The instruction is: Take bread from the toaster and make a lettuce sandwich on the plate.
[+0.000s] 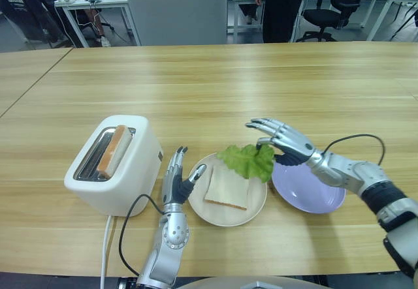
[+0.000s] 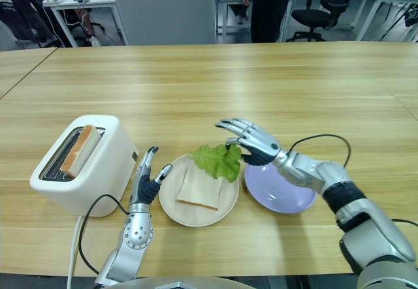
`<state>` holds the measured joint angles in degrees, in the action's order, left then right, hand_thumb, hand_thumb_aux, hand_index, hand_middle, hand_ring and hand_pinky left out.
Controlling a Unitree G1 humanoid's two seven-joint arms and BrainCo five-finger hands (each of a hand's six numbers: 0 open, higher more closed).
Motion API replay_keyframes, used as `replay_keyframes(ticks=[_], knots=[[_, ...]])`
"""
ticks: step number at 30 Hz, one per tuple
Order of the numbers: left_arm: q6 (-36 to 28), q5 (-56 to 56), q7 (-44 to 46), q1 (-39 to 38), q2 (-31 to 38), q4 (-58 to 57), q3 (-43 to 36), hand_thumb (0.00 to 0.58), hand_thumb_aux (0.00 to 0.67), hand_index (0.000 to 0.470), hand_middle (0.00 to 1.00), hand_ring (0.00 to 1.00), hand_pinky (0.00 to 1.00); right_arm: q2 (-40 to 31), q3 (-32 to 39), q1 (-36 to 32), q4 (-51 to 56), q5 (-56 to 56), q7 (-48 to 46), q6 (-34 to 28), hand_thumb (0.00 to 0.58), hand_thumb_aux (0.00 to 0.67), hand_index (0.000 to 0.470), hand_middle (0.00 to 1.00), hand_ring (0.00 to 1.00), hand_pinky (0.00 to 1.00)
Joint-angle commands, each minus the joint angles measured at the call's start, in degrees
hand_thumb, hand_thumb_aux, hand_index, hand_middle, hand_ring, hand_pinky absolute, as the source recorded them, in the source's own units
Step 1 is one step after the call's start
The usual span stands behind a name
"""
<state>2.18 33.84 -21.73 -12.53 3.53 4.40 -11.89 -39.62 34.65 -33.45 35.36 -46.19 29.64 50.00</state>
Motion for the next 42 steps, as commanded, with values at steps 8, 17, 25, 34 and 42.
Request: replay_keyframes(ticks=[8,17,25,34,42], knots=[[-2.44,2.06,-0.14,-2.85,0.28,6.28,0.82,0.000,0.000,0.000,0.00,0.00,0.00,7.61,-0.25,3.56,-2.16,-0.78,-10.46,-1.50,0.580,0.670,0.460,0.00,0.00,0.00],[-3.13,2.28,0.62,-3.23,0.35,7.33,0.85,0.000,0.000,0.000,0.00,0.00,0.00,8.48,1.12,3.49,0.87,-6.29,-10.78,-2.59,0.580,0.670,0.460,0.00,0.00,0.00],[-2.86,2.23,1.19,-2.92,0.62,6.77,0.81,0.000,0.000,0.000,0.00,0.00,0.00,9.16,0.38,3.63,-0.10,-6.25,-15.68,-6.95,0.580,0.670,0.460,0.00,0.00,0.00],[-2.88,2.49,1.21,-2.68,0.47,6.55,0.19,0.000,0.000,0.000,0.00,0.00,0.00,9.57,-1.85,3.59,-1.62,-5.25,-17.97,-11.98,0.580,0.670,0.460,0.00,0.00,0.00],[-2.81,2.41,1.29,-2.46,0.55,6.35,-0.11,0.000,0.000,0.000,0.00,0.00,0.00,9.77,-1.92,2.32,-0.62,-5.54,-18.41,-13.47,0.000,0.000,0.000,0.00,0.00,0.00]])
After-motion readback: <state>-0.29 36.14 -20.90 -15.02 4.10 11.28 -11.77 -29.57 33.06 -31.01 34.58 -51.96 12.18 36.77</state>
